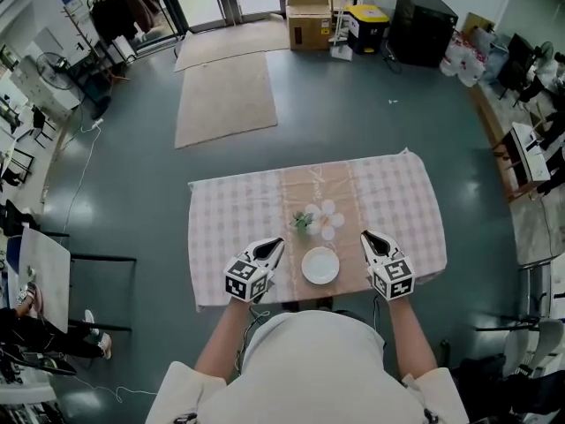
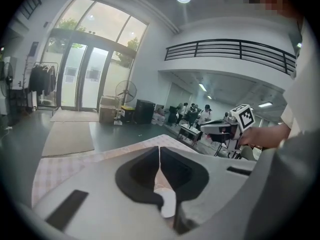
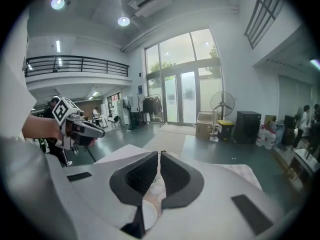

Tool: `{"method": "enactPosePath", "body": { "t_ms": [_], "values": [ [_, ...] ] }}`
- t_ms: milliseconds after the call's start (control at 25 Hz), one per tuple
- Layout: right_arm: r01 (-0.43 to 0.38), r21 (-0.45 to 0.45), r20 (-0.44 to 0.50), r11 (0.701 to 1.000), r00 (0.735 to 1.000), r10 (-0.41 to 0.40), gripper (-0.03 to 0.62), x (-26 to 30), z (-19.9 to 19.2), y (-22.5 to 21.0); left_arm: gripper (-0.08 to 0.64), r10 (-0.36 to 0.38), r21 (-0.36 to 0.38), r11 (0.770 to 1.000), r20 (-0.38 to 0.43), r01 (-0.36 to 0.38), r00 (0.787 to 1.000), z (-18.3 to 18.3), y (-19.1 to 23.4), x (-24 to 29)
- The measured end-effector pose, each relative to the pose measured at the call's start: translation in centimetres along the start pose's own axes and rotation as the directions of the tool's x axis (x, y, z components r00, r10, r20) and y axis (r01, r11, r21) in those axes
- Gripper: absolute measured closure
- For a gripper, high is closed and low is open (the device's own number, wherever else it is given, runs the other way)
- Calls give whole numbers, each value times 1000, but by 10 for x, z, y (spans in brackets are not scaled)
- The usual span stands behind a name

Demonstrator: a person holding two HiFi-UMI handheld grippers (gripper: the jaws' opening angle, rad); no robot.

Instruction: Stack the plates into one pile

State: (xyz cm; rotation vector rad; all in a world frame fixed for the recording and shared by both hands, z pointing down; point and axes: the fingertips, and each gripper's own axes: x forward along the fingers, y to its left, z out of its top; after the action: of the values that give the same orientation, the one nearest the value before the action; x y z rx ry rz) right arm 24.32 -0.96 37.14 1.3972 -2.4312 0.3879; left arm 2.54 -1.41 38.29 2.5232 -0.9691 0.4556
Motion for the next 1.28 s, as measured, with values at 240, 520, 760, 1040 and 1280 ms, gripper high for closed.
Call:
{"method": "enactPosePath", "body": {
  "t_ms": [240, 520, 760, 1040, 1280],
  "values": [
    [35, -31, 105, 999, 994, -32, 552, -31, 43, -4, 548, 7, 59, 998, 91, -13, 996, 45, -7, -13],
    [89, -38, 165, 995, 983, -82, 552, -50, 61, -8, 552, -15, 79, 997, 175, 1, 984, 67, -15, -22],
    [83, -21, 186, 996, 980, -78, 555, -57, 63, -8, 552, -12, 81, 997, 186, -3, 982, 66, -19, -27],
    [77, -19, 174, 997, 982, -73, 555, -49, 60, -4, 552, -1, 67, 998, 188, -12, 982, 64, -13, -28],
    [70, -10, 150, 998, 986, -68, 555, -42, 57, 2, 552, -6, 54, 999, 181, -4, 983, 64, -6, -27]
  ]
}}
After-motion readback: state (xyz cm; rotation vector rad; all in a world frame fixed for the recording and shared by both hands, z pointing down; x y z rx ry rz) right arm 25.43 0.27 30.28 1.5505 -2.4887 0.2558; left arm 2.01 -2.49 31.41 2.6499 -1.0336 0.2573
